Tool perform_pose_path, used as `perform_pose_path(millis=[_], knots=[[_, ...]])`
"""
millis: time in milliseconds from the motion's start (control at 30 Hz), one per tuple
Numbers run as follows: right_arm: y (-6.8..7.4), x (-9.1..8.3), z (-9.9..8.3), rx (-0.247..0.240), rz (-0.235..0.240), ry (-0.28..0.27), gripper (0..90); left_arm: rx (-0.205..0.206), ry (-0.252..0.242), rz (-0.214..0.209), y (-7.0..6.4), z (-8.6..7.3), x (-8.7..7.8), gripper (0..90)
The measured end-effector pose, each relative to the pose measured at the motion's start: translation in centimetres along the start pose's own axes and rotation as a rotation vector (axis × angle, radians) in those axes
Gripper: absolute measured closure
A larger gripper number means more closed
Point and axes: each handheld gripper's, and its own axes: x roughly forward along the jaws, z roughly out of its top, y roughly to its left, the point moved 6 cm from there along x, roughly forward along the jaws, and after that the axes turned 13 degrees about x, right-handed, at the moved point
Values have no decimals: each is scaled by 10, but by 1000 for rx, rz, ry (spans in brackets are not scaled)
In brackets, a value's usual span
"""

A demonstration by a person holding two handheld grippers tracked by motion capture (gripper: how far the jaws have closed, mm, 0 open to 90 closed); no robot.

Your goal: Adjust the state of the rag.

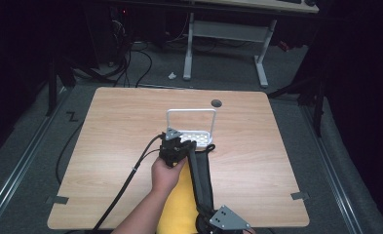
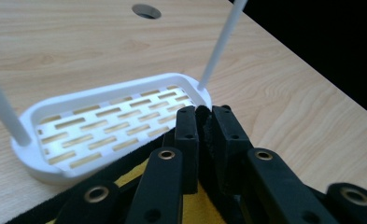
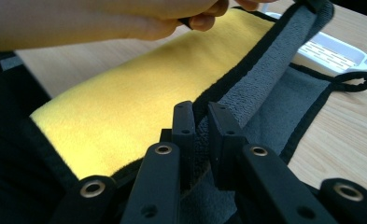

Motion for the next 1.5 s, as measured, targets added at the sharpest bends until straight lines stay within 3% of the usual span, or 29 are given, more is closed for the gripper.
perform_pose_path(millis=[200, 300, 367, 467, 600, 833, 1000, 1133, 1233, 1400, 1500], knots=[[-7, 5, -4, 8, -25, 18, 777, -22, 38, -34, -10, -8, 20, 797], [-9, 4, -3, 15, -37, 3, 742, -38, 33, -61, -16, -9, 28, 782], [-11, 3, -1, 17, -52, -18, 638, -54, 22, -96, -20, -8, 30, 714], [-15, 1, 2, 32, -67, -37, 616, -42, 2, -118, -24, -6, 28, 610], [-19, 4, 0, 37, -70, -31, 616, 6, 7, -108, -22, -9, 19, 550], [-20, 12, -3, 28, -68, -3, 616, 11, 17, -70, -1, -27, -13, 545], [-22, 17, -6, 31, -75, 17, 616, 34, 52, -25, 17, -51, -41, 541], [-24, 20, -8, 30, -80, 25, 591, 17, 73, -10, 26, -73, -59, 540], [-29, 23, -9, 35, -87, 29, 589, 15, 75, -5, 27, -87, -68, 535], [-44, 29, -5, 96, -96, 31, 628, 80, 100, 12, 21, -100, -75, 533], [-58, 38, 2, 99, -106, 48, 649, 122, 116, 9, 14, -102, -74, 587]])
